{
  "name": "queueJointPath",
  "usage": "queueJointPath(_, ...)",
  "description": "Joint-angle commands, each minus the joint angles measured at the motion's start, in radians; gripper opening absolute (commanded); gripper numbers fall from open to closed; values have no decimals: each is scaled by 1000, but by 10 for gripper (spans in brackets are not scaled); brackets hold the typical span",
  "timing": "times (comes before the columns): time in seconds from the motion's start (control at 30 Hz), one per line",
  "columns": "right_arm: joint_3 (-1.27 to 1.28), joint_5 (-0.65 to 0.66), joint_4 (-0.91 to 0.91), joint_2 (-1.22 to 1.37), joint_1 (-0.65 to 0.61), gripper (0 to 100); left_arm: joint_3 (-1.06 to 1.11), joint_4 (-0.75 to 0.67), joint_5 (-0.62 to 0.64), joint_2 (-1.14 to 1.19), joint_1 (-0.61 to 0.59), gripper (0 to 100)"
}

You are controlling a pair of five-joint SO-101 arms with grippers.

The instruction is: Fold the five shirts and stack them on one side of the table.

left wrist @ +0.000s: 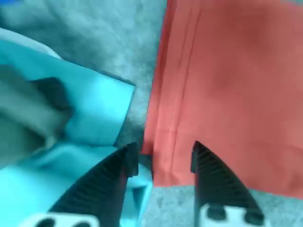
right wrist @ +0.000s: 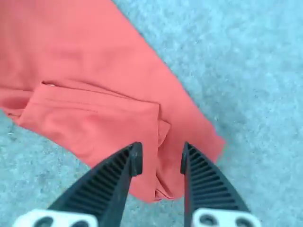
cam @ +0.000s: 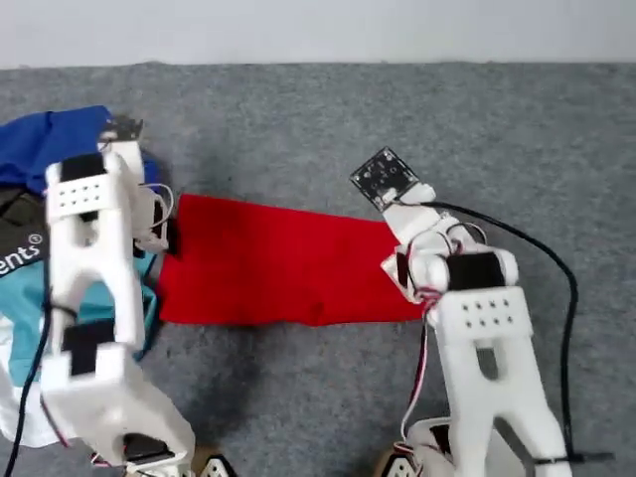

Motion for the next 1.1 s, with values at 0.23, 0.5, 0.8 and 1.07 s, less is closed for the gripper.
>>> queueJointPath(0.23, 23, -6, 12, -61, 8, 151, -547, 198, 12, 425, 74, 199)
queueJointPath(0.5, 23, -5, 13, -61, 10, 151, -598, 196, 44, 529, 64, 196)
queueJointPath(0.8, 23, -5, 13, -61, 7, 151, -595, 195, 46, 583, 40, 191)
queueJointPath(1.07, 23, -5, 15, -61, 7, 151, -604, 196, 46, 707, 69, 21)
